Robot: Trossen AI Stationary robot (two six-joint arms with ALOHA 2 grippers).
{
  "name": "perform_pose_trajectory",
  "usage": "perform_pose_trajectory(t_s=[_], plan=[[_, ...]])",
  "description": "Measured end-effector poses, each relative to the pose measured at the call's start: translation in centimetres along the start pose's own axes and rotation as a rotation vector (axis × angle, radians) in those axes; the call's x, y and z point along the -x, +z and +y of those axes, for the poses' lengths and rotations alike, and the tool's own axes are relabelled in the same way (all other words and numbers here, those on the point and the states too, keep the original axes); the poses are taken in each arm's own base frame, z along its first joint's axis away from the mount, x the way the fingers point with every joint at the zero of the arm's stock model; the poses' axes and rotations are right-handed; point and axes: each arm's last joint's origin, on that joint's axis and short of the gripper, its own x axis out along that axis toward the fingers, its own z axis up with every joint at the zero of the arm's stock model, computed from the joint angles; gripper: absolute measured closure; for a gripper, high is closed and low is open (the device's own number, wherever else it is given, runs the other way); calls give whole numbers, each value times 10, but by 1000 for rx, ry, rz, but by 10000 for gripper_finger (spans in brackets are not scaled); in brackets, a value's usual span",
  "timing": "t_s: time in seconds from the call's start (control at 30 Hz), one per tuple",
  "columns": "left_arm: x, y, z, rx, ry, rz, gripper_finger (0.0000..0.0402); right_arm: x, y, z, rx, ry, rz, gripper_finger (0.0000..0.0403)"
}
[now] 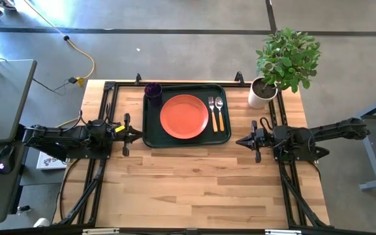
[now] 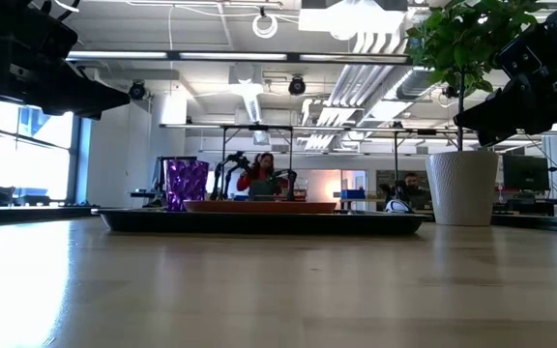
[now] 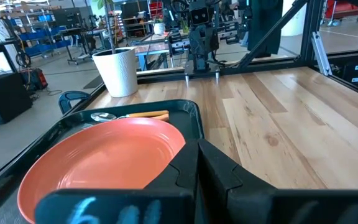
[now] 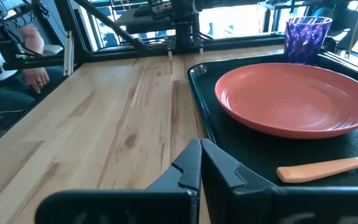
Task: Pick and place plate/cup/fork/spoon on tray
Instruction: Return to Home Position
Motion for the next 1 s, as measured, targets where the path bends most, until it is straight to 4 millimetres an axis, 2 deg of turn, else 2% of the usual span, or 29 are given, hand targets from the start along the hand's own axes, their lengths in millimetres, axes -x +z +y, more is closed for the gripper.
perform_pose_trajectory(t_s=[1.0], plan=[[-1, 0, -1, -2, -10, 9, 401, 0, 0, 0, 0, 0, 0, 402]])
